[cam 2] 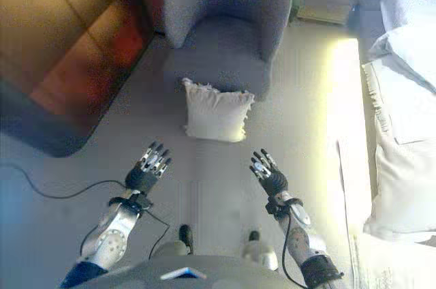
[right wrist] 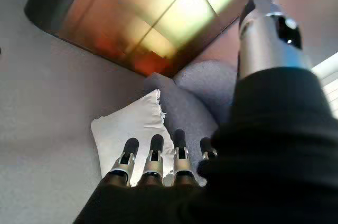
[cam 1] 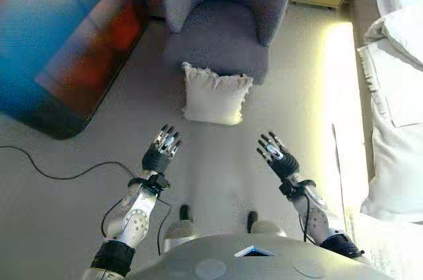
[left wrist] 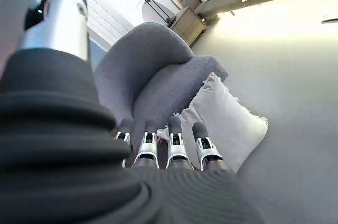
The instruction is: Pick up the cushion and take it to the sofa
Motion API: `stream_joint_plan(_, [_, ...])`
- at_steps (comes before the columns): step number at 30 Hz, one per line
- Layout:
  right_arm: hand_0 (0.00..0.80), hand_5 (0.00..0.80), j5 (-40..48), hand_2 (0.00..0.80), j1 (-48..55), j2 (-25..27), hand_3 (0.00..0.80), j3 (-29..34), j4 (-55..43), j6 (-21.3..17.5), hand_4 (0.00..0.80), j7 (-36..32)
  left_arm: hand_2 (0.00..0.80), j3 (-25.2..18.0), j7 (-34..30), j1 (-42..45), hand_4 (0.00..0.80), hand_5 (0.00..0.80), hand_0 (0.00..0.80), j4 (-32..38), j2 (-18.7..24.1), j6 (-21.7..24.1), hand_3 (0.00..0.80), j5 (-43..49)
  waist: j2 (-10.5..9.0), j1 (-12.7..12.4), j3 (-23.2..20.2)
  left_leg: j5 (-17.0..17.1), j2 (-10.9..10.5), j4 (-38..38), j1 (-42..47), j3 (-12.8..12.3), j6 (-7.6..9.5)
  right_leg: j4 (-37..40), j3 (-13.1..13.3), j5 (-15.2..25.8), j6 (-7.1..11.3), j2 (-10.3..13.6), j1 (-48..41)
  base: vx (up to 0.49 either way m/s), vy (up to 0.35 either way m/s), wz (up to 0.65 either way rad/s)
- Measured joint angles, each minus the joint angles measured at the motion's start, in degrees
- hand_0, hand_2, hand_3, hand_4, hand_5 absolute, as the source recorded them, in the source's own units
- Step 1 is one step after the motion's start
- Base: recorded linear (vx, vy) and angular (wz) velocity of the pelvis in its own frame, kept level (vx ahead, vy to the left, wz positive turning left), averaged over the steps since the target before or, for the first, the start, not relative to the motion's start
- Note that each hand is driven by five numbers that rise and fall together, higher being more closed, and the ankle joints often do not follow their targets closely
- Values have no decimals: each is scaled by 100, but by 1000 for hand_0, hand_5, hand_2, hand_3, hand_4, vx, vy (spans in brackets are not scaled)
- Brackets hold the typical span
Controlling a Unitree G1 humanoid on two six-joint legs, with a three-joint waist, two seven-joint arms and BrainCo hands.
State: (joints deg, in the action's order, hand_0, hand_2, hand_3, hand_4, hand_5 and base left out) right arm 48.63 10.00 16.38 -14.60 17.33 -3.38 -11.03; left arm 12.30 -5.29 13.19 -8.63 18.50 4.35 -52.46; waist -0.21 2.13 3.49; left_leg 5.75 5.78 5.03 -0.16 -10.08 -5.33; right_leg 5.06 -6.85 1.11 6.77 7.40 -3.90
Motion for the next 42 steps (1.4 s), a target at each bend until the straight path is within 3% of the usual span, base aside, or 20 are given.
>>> stream_joint_plan(6, [0, 0, 1, 0, 10, -13, 0, -78, 0, -7, 0, 6, 0, 0, -185, 3, 0, 0, 0, -2, 0, 105, 0, -3, -79, 2, 36, -2, 1, 1, 60, -19, -2, 2, 7, -4, 0, 2, -51, 0, 0, 0])
stream_joint_plan(36, [0, 0, -19, 0, 172, -22, 0, -82, 1, -11, 0, 4, 0, -3, -346, 229, 0, 0, 0, -6, 4, 163, 0, 167, -76, 1, 42, -30, -2, 24, 98, -51, 15, -10, 16, -2, 1, 9, -77, 6, 32, 0])
stream_joint_plan(42, [0, 0, -19, 0, 148, -38, 0, -74, 97, -14, 0, 4, 0, -12, -362, 158, 0, 0, 0, -452, 14, 174, 0, 171, -66, -2, 169, -20, -23, 1, 116, -68, 38, -247, 27, -73, 20, 48, 18, 25, 113, -1])
